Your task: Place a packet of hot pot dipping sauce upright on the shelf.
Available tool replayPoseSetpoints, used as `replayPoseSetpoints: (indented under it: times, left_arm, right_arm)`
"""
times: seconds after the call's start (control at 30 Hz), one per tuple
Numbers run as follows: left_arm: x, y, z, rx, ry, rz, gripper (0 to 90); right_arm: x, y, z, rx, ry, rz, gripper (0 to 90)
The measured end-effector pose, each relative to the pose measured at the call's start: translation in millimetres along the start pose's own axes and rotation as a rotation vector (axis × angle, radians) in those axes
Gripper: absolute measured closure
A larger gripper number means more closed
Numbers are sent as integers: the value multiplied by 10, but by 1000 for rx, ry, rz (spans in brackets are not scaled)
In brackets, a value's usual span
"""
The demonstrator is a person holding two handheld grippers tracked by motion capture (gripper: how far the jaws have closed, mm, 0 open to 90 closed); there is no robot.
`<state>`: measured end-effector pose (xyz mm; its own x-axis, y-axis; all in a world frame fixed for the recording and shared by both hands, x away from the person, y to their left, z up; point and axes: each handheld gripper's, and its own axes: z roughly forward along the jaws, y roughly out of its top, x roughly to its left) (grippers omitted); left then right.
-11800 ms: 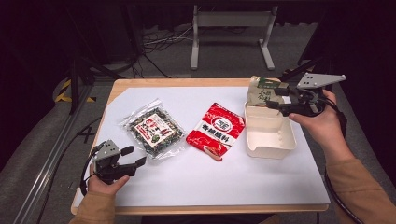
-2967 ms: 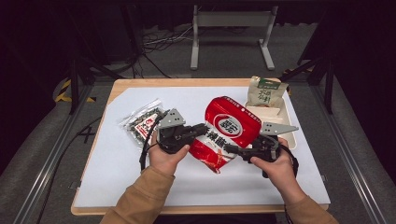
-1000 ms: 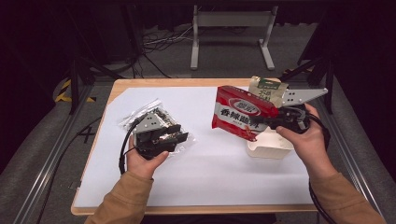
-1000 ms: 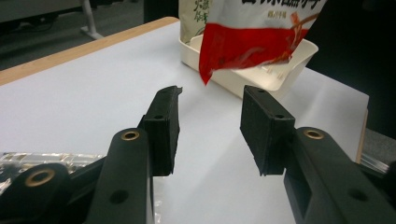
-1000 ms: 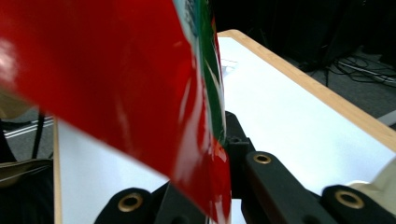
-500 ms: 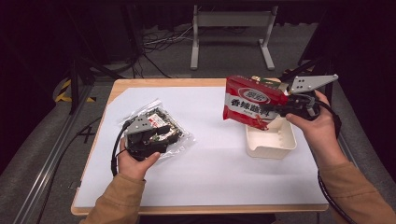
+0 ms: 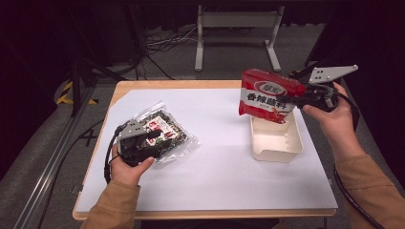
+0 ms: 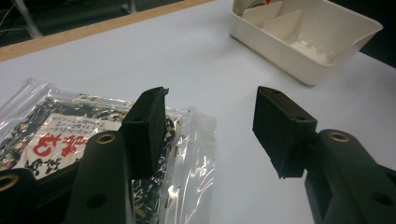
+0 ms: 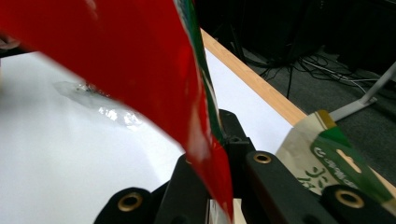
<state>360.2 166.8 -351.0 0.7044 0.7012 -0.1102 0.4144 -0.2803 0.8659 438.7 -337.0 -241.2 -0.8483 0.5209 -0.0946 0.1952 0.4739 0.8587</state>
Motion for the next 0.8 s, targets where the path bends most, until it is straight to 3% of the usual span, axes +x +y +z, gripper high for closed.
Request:
replayPoseSetpoints:
  times: [0.37,0.8]
  left_arm:
    - [72,-93,-58,5,51,-12,383]
    - [124,-122,-85,10,60,-31,359]
  right_arm:
    - [-251,-82,-23,21,-21,-14,892]
    - [-494,-247,3,45,-21,4,892]
